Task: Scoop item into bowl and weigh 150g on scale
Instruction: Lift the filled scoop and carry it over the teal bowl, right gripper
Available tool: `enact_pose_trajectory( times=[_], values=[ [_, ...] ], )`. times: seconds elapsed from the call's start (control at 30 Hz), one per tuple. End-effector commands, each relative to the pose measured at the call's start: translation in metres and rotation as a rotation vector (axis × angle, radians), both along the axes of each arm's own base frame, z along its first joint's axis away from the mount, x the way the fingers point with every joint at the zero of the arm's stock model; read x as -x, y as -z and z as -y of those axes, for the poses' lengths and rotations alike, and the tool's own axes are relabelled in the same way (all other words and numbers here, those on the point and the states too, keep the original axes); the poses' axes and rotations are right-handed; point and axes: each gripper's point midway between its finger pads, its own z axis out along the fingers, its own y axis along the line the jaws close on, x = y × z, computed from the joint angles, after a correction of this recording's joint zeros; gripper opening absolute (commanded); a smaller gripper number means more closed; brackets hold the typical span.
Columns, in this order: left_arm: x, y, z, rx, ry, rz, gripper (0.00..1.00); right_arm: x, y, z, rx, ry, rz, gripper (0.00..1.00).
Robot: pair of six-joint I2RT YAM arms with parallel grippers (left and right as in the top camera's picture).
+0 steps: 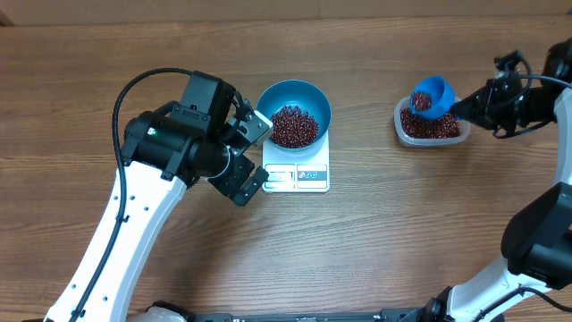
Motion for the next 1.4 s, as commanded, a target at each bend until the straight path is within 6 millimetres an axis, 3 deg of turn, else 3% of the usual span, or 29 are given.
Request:
enact_pose_trajectory(
  times=[0.0, 0.17, 0.3, 0.63, 1.03, 1.37],
  values=[
    [0.002, -0.003, 0.0, 0.012, 0.021, 0.011, 1.0, -0.006, -0.05, -0.003, 0.012, -0.032, 0.153, 0.04],
    [0.002, -0.003, 0.0, 0.012, 0.021, 0.011, 1.0, -0.009, -0.069, -0.01, 0.025, -0.053, 0.187, 0.04],
    [0.002, -0.003, 0.0, 0.012, 0.021, 0.011, 0.99, -0.01, -0.073, -0.028, 0.023, -0.097, 0.191, 0.04],
    [0.002, -0.003, 0.0, 0.012, 0.021, 0.011, 1.0, -0.006, -0.073, -0.099, 0.005, -0.275, 0.19, 0.04],
    [0.002, -0.003, 0.0, 0.012, 0.021, 0.011, 1.0, 0.012, -0.073, -0.188, -0.012, -0.492, 0.203, 0.04],
    [0.002, -0.003, 0.0, 0.012, 0.021, 0.011, 1.0, 0.014, -0.054, -0.213, 0.173, -0.48, 0.147, 0.04]
  ],
)
